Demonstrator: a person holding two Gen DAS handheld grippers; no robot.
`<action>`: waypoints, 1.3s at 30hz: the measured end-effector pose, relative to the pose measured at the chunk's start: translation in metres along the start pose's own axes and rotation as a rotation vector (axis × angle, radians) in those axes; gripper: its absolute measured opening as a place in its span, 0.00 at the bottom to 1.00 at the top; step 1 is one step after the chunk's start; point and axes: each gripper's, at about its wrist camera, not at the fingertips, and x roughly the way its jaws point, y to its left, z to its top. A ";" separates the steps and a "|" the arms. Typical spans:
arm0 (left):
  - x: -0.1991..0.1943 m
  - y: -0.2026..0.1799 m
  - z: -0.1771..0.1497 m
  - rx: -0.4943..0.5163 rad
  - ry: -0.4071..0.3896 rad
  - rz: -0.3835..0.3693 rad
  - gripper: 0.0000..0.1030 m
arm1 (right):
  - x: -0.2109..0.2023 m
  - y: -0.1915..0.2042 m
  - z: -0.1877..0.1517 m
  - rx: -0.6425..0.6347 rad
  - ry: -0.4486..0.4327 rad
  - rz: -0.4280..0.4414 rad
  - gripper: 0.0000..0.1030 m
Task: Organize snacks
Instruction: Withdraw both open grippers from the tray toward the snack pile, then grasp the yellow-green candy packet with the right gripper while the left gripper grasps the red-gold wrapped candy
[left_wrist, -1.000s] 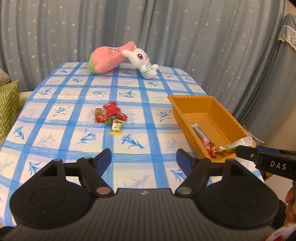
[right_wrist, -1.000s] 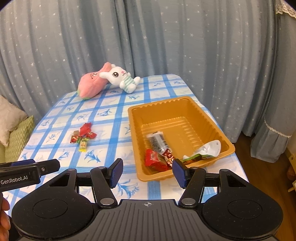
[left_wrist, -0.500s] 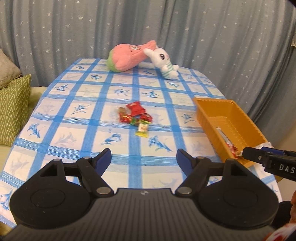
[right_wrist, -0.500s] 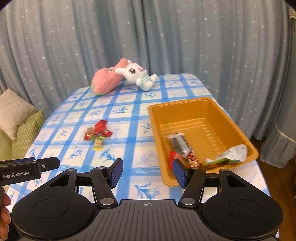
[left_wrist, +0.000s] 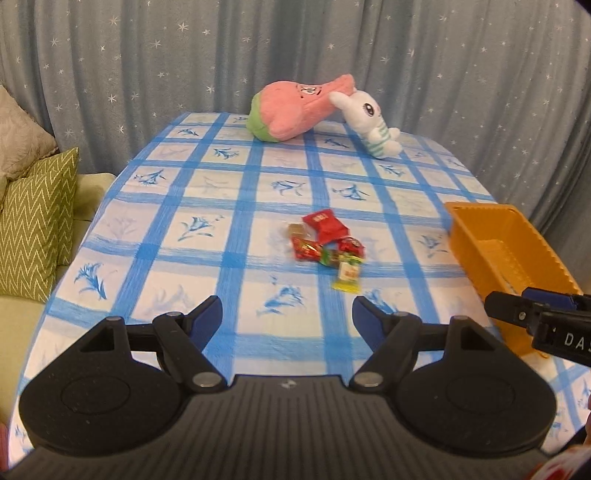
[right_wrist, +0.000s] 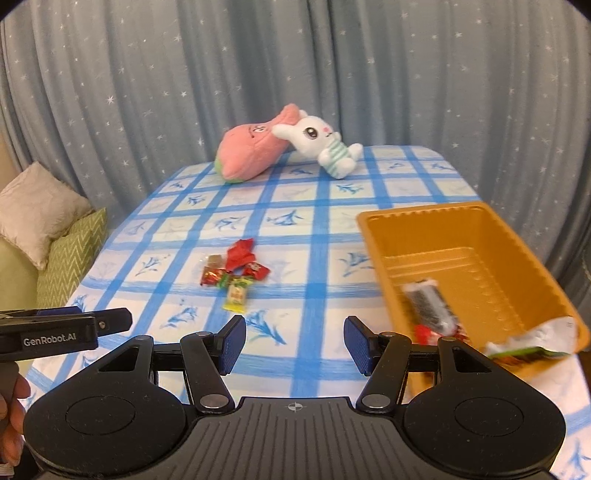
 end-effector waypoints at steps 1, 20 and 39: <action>0.004 0.003 0.002 0.000 -0.001 0.002 0.73 | 0.006 0.003 0.001 -0.002 -0.001 0.004 0.57; 0.096 0.047 0.013 0.011 -0.013 -0.008 0.73 | 0.130 0.048 0.002 -0.052 0.019 0.039 0.56; 0.126 0.039 0.011 0.112 0.033 -0.063 0.73 | 0.182 0.044 0.004 -0.063 0.048 -0.020 0.23</action>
